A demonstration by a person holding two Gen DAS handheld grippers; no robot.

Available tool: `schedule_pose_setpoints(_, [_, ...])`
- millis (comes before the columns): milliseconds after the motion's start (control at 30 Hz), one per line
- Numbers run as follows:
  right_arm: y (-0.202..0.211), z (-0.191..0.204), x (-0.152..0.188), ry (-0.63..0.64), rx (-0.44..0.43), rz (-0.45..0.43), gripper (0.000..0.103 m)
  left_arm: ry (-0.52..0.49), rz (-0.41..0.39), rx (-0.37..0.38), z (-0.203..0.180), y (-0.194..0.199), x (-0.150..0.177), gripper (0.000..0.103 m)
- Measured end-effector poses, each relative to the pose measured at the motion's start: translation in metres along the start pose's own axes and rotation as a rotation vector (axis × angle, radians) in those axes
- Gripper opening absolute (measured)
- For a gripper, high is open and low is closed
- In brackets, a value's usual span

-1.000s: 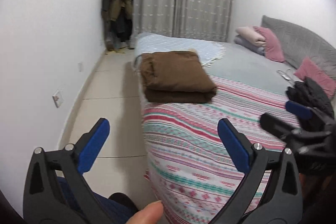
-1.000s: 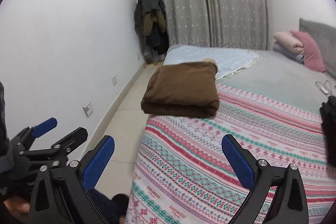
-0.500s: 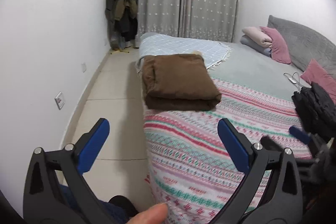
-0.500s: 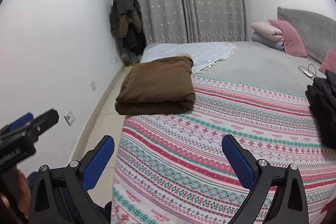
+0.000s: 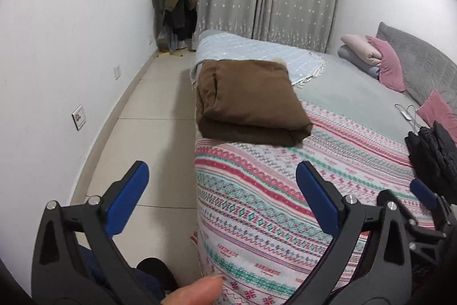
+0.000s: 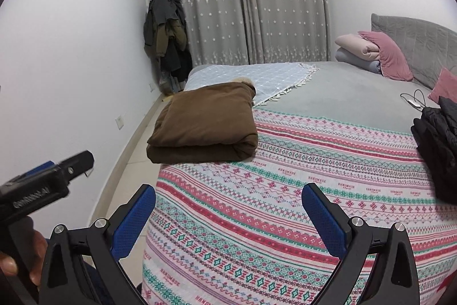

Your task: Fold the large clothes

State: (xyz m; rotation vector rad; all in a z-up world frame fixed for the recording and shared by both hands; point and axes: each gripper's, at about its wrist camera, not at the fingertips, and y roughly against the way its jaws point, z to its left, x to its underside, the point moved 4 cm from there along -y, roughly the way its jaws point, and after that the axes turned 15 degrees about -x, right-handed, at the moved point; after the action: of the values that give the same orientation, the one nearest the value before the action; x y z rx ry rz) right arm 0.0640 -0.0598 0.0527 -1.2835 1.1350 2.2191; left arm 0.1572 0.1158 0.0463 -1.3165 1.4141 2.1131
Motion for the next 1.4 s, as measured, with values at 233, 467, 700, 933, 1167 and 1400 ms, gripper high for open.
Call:
schedule_pose_setpoints(233, [-0.010, -0.002, 0.004, -0.003, -0.002, 0.023, 0.103, -0.038, 0.006, 0.006, -0.007, -0.003, 0.006, 0.102])
schedule_pose_setpoints(467, [-0.012, -0.003, 0.006, -0.002, -0.001, 0.031, 0.103, -0.061, -0.004, 0.007, -0.009, 0.001, 0.008, 0.102])
schedule_pose_setpoints(700, [-0.012, 0.000, 0.007, 0.006, -0.005, 0.033, 0.103, -0.067, -0.008, 0.016, -0.010, 0.005, 0.009, 0.102])
schedule_pose_setpoints(933, [-0.012, 0.000, 0.008, 0.009, -0.006, 0.037, 0.103, -0.076, -0.006, 0.030, -0.014, 0.007, 0.011, 0.102])
schedule_pose_setpoints(1167, [-0.013, -0.001, 0.009, 0.009, -0.006, 0.040, 0.103, -0.068, -0.007, 0.031, -0.012, 0.005, 0.010, 0.102])
schedule_pose_setpoints(1400, [-0.014, 0.000, 0.010, 0.012, -0.004, 0.043, 0.103, -0.071, -0.005, 0.025, -0.014, 0.005, 0.011, 0.102])
